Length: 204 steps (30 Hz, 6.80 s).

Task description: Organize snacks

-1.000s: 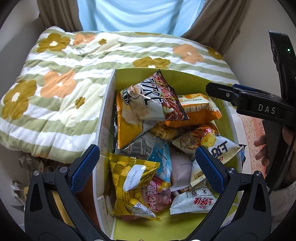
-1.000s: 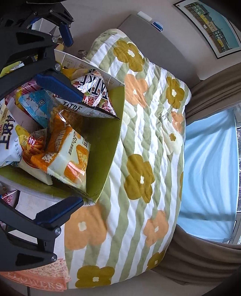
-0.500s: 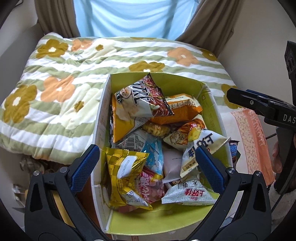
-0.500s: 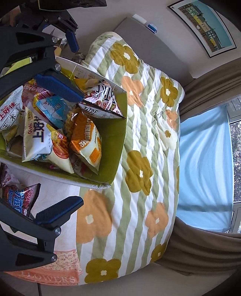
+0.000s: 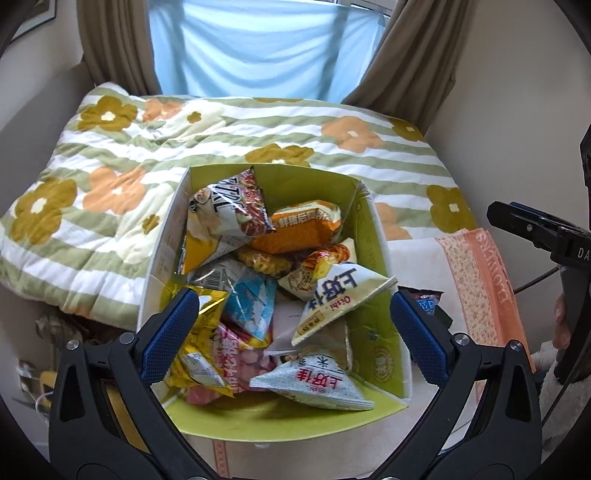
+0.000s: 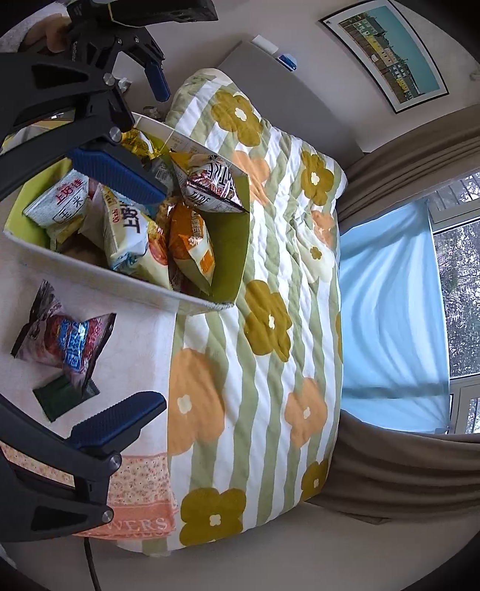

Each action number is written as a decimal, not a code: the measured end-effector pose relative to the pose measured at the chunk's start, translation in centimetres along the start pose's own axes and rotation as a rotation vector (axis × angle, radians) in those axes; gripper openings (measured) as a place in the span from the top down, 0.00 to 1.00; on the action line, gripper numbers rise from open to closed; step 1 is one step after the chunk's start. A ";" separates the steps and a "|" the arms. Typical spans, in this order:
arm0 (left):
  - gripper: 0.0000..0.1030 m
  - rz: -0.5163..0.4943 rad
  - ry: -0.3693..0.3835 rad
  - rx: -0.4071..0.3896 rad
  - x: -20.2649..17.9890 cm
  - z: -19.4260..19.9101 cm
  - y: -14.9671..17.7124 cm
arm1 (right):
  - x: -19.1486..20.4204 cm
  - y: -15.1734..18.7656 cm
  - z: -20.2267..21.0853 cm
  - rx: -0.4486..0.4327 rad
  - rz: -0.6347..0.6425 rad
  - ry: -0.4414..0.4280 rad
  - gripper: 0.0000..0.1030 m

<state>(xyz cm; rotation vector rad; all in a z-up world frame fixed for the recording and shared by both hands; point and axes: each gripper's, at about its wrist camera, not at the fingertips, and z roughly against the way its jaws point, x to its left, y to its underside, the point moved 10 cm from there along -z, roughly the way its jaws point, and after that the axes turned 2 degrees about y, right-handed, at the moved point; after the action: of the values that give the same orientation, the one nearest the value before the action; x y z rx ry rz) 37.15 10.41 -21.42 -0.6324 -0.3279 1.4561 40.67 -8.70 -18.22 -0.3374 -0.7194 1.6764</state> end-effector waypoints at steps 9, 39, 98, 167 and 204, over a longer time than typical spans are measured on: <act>0.01 0.019 -0.040 -0.021 -9.6 -0.1 2.4 | -7.0 2.7 3.0 -0.008 0.078 -0.009 0.02; 0.04 -0.068 -0.119 0.303 -19.8 -16.3 9.7 | -16.7 15.6 -4.7 0.201 0.211 -0.044 0.02; 0.44 -0.054 -0.179 0.324 -17.8 -17.9 10.4 | -12.1 18.4 -10.5 0.149 0.404 -0.025 0.61; 0.00 -0.077 -0.008 0.029 8.5 2.8 4.2 | 11.8 8.7 -3.4 0.041 -0.087 0.006 0.58; 0.00 -0.071 -0.104 -0.385 -5.0 23.1 13.0 | 4.5 16.1 22.5 -0.320 -0.049 0.221 0.01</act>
<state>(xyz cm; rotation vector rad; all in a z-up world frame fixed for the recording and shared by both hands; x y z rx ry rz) 12.80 9.98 -9.70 -0.8445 -0.7165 1.3701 14.02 -12.00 -10.36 -0.7133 -0.8218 1.4496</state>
